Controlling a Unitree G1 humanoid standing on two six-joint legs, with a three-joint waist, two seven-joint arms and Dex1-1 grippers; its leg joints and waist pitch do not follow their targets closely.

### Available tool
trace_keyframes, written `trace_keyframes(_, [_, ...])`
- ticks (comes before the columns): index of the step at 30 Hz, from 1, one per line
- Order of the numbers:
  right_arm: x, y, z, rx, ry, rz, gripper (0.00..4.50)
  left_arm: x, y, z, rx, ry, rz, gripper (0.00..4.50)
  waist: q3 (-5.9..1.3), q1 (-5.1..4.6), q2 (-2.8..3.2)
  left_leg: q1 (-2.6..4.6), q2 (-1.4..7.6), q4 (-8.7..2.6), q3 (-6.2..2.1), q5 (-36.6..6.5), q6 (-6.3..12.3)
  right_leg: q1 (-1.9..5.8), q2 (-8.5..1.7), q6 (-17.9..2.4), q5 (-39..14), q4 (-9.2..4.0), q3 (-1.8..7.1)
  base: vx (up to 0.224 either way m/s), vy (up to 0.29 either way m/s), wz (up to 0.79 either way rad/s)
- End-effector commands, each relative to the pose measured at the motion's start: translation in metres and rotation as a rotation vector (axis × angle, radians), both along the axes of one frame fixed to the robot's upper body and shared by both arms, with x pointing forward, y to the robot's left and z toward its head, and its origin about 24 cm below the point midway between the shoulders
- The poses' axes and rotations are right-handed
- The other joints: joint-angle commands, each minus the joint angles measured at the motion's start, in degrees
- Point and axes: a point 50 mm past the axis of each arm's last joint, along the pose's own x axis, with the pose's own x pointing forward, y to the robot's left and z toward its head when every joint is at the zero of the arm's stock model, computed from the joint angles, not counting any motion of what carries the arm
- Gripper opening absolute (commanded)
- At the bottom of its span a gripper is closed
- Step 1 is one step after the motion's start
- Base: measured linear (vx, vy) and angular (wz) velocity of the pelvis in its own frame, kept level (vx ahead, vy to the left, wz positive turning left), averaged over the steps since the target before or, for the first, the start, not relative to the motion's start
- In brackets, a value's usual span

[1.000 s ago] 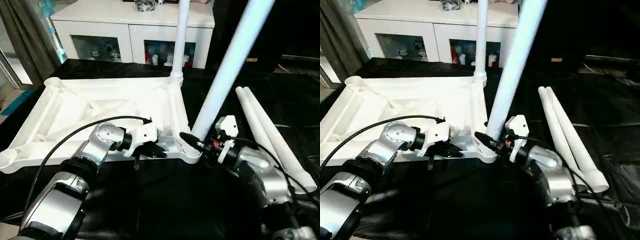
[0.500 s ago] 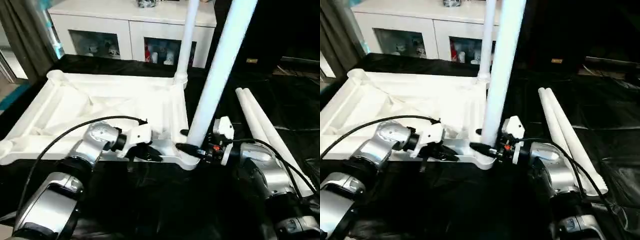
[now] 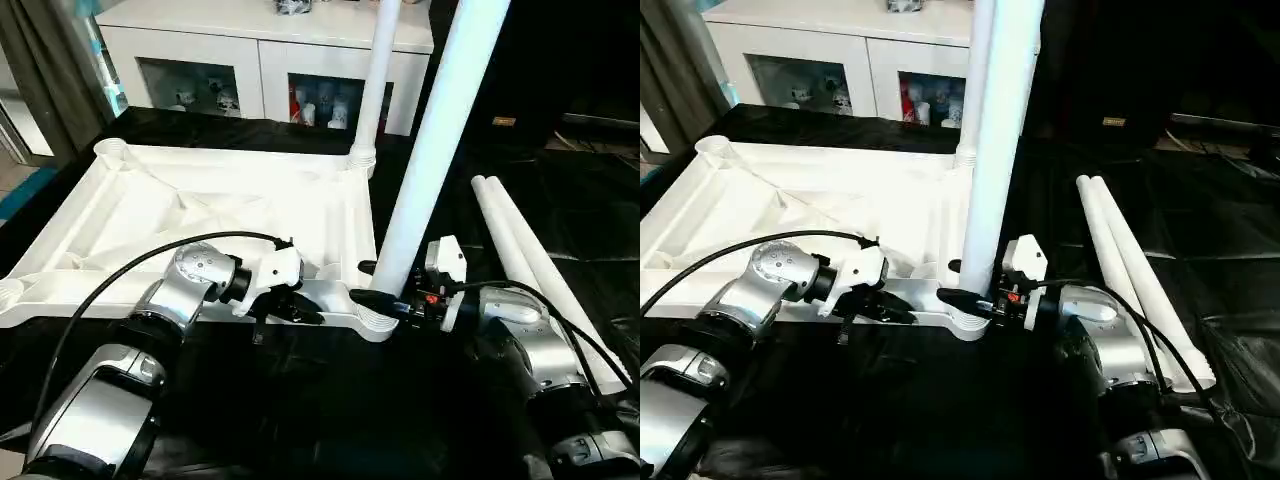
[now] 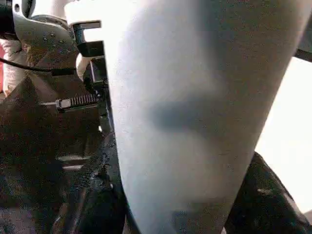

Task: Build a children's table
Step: Rotate leg to tighten

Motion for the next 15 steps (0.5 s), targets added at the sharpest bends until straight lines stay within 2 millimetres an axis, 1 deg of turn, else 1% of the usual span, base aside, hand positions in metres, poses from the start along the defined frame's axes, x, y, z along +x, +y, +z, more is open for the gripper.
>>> trace_keyframes(1, [-0.014,-0.006,-0.042,-0.086,0.187,-0.068,1.93,0.009,-0.007,0.018,-0.04,-0.056,-0.02,0.0,-2.45,-0.2,0.6,1.01,5.78,-5.08,-2.46,-12.5,2.28,1.79,-5.99,-16.0,-6.0,-4.66,3.7,0.0,0.0,0.0])
trace_keyframes(2, [-0.012,-0.007,-0.042,-0.076,0.196,-0.104,1.93,0.01,-0.007,0.018,-0.035,-0.063,-0.005,0.0,-2.49,-0.19,0.57,1.08,5.81,-5.13,-2.54,-13.1,1.96,1.8,-6.05,-16.1,-6.4,-4.61,3.72,0.0,0.0,0.0])
trace_keyframes(3, [-0.006,-0.009,-0.043,-0.06,0.21,-0.179,1.93,0.013,-0.008,0.018,-0.022,-0.079,0.03,0.0,-2.35,-0.33,0.55,1.11,5.76,-5.2,-2.52,-14.2,1.43,1.62,-6.11,-16.0,-7.9,-4.82,3.8,0.0,0.0,0.0])
trace_keyframes(4, [-0.003,-0.009,-0.042,-0.053,0.204,-0.218,1.93,0.015,-0.009,0.018,-0.016,-0.088,0.055,0.0,-2.24,-0.44,0.49,1.13,5.73,-5.3,-2.62,-15.0,1.04,1.61,-6.23,-15.8,-9.4,-5.02,3.83,0.0,0.0,0.0])
trace_keyframes(5, [0.001,-0.011,-0.042,-0.036,0.203,-0.28,1.93,0.019,-0.01,0.018,-0.008,-0.104,0.1,0.0,-2.28,-0.53,0.42,1.39,5.67,-5.3,-2.71,-16.2,0.2,1.54,-6.4,-15.3,-12.5,-5.37,3.9,0.0,0.0,0.0])
trace_keyframes(6, [0.004,-0.012,-0.043,-0.03,0.203,-0.326,1.93,0.023,-0.012,0.018,-0.003,-0.116,0.144,0.0,-2.13,-0.61,0.49,1.45,5.73,-5.34,-2.8,-16.8,-0.31,1.41,-6.53,-15.0,-14.1,-5.49,3.97,0.0,0.0,0.0])
trace_keyframes(7, [0.006,-0.013,-0.043,-0.026,0.206,-0.353,1.93,0.025,-0.013,0.018,-0.001,-0.125,0.172,0.0,-2.04,-0.78,0.45,1.46,5.59,-5.39,-2.95,-17.9,-1.0,1.39,-6.53,-14.3,-17.2,-5.81,3.94,0.0,0.0,0.0])
trace_keyframes(8, [0.009,-0.012,-0.043,-0.013,0.204,-0.394,1.93,0.028,-0.016,0.019,-0.01,-0.125,0.21,0.0,-2.16,-0.82,0.26,1.44,5.7,-5.46,-3.09,-17.8,-1.12,1.53,-6.65,-13.6,-18.3,-5.99,3.97,0.0,0.0,0.0])
trace_keyframes(9, [0.012,-0.012,-0.043,-0.01,0.201,-0.44,1.93,0.032,-0.019,0.021,-0.017,-0.128,0.25,0.0,-2.16,-0.91,0.42,1.42,5.76,-5.58,-3.12,-17.4,-1.15,1.42,-6.56,-13.4,-17.7,-5.95,3.96,0.0,0.0,0.0])
trace_keyframes(10, [0.014,-0.011,-0.043,-0.01,0.2,-0.467,1.93,0.033,-0.021,0.021,-0.02,-0.131,0.272,0.0,-2.27,-0.98,0.44,1.42,5.83,-5.62,-3.09,-17.1,-1.31,1.43,-6.48,-13.5,-16.5,-5.83,3.96,0.0,0.0,0.0])
trace_keyframes(11, [0.018,-0.01,-0.043,-0.016,0.188,-0.519,1.93,0.037,-0.025,0.022,-0.021,-0.135,0.312,0.0,-2.29,-1.2,0.41,1.47,5.72,-5.63,-2.97,-16.6,-1.48,1.27,-6.27,-13.8,-14.6,-5.72,3.91,0.0,0.0,0.0])
trace_keyframes(12, [0.018,-0.01,-0.043,-0.015,0.187,-0.524,1.93,0.037,-0.025,0.023,-0.021,-0.136,0.317,0.0,-2.41,-1.27,0.45,1.47,5.66,-5.59,-2.96,-16.0,-1.47,1.34,-6.28,-14.1,-13.2,-5.57,3.89,0.0,0.0,0.0])
trace_keyframes(13, [0.024,-0.003,-0.044,-0.03,0.178,-0.61,1.93,0.044,-0.033,0.025,-0.013,-0.157,0.396,0.0,-2.42,-1.5,0.4,1.12,5.57,-5.55,-2.88,-14.9,-0.97,1.6,-6.22,-14.6,-10.7,-5.36,3.88,0.0,0.0,0.0])
trace_keyframes(14, [0.027,0.0,-0.045,-0.038,0.176,-0.65,1.93,0.047,-0.037,0.026,-0.011,-0.165,0.434,0.0,-2.74,-1.61,0.61,1.42,5.54,-5.4,-2.82,-14.4,-1.18,1.55,-6.23,-15.1,-9.2,-5.19,3.82,0.0,0.0,0.0])
trace_keyframes(15, [0.033,0.007,-0.045,-0.031,0.182,-0.715,1.93,0.051,-0.044,0.027,-0.013,-0.168,0.503,0.0,-2.7,-1.78,0.43,1.29,5.38,-5.35,-2.77,-14.0,-1.04,1.62,-6.15,-15.2,-8.8,-5.2,3.77,0.0,0.0,0.0])
